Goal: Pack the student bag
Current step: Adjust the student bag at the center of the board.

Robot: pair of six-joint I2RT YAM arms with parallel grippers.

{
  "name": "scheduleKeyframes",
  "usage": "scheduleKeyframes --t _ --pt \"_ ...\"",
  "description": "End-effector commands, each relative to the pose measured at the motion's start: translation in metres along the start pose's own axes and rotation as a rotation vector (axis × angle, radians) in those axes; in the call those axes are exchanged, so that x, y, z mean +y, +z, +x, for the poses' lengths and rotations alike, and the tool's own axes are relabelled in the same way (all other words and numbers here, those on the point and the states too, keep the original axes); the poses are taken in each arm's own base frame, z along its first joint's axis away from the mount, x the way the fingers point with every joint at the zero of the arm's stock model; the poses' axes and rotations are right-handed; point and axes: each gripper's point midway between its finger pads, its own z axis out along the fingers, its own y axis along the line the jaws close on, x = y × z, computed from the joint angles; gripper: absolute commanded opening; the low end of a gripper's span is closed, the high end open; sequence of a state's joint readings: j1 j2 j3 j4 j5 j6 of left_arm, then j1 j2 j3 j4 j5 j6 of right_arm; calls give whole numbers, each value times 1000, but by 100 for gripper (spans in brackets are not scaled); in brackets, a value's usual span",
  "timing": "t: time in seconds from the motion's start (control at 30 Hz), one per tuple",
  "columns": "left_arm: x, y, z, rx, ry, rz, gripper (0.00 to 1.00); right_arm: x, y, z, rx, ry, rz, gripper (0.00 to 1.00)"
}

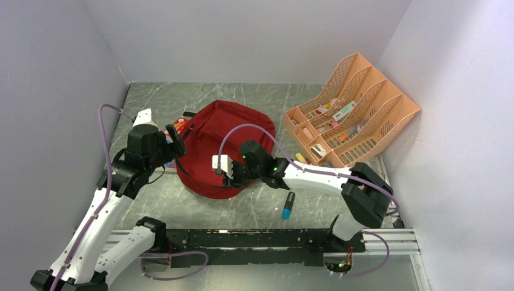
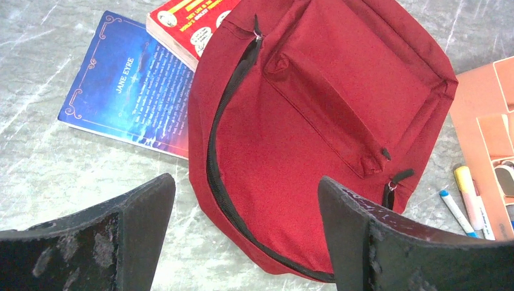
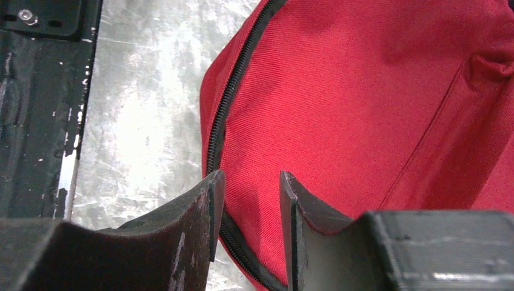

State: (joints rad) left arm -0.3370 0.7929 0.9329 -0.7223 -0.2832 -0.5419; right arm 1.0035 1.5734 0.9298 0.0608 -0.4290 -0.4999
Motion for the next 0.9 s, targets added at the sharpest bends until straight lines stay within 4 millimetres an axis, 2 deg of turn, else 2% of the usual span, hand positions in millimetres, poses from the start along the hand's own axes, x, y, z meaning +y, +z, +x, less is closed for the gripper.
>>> scheduleKeyframes --t 0.0,0.33,0.57,0.73,0.8,0.87 --pt "-4 1 -2 -13 -7 30 91 13 2 -12 -31 -3 -73 42" --pt "-5 3 1 0 -4 36 91 14 13 2 23 20 -65 37" --pt "-5 3 1 2 -3 33 91 9 23 11 45 14 -33 36" --pt "-3 3 3 4 -2 25 91 12 29 15 51 19 -46 37" --pt "1 4 4 6 -5 6 91 13 33 17 56 24 -52 34" --pt "6 4 7 11 -13 -23 92 13 36 18 65 36 -45 28"
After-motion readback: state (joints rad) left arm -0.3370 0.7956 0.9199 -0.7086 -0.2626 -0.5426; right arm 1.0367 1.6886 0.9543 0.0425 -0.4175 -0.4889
